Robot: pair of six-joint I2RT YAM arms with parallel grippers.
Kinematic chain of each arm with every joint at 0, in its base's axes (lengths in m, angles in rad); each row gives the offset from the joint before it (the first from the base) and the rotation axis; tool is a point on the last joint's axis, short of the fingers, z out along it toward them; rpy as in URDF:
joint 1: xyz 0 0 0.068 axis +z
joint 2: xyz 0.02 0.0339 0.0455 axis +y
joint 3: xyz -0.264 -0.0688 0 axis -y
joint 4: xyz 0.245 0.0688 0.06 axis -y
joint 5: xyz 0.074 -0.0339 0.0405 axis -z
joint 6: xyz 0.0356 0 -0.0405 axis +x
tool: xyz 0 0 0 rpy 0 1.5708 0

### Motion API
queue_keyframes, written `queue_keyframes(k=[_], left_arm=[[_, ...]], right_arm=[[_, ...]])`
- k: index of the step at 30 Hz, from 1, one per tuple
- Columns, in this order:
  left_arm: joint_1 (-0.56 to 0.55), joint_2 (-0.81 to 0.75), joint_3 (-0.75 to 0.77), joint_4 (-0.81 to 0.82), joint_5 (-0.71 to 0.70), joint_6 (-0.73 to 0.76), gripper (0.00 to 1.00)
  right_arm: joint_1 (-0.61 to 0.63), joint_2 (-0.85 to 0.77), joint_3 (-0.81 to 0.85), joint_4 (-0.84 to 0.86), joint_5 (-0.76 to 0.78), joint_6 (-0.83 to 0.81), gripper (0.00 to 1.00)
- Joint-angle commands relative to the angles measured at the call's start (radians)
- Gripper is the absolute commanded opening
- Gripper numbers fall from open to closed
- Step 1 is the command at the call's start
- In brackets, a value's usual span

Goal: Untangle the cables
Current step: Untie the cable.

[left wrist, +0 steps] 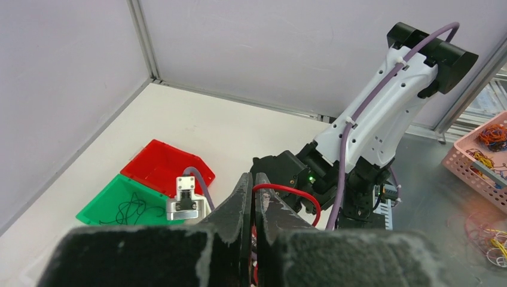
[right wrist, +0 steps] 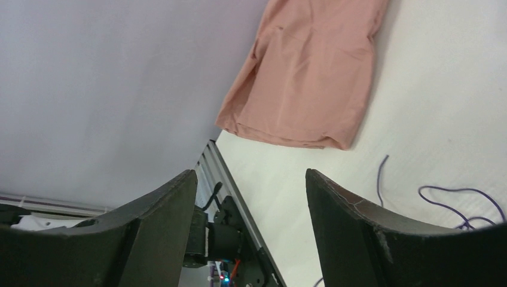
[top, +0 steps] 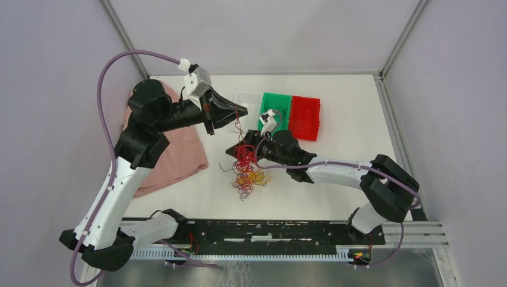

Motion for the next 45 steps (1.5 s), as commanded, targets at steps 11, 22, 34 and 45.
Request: queue_keyframes(k=[11, 22, 34, 45], left_arm=[[-0.005, -0.082, -0.119, -0.017, -0.007, 0.066, 0.03], [-0.004, -0.093, -0.146, -0.017, -0.003, 0.065, 0.03], [-0.004, -0.093, -0.171, 0.011, -0.009, 0.05, 0.03], [-0.005, -0.082, -0.166, 0.017, -0.009, 0.042, 0.03]], right_arm=[[-0.056, -0.374, -0.018, -0.142, 0.085, -0.062, 0.84], [-0.059, -0.384, 0.014, -0.023, 0.004, 0.023, 0.85], [-0.06, -0.406, 0.02, 0.044, -0.05, 0.079, 0.85], [-0.057, -0.343, 0.058, 0.098, -0.097, 0.109, 0.85]])
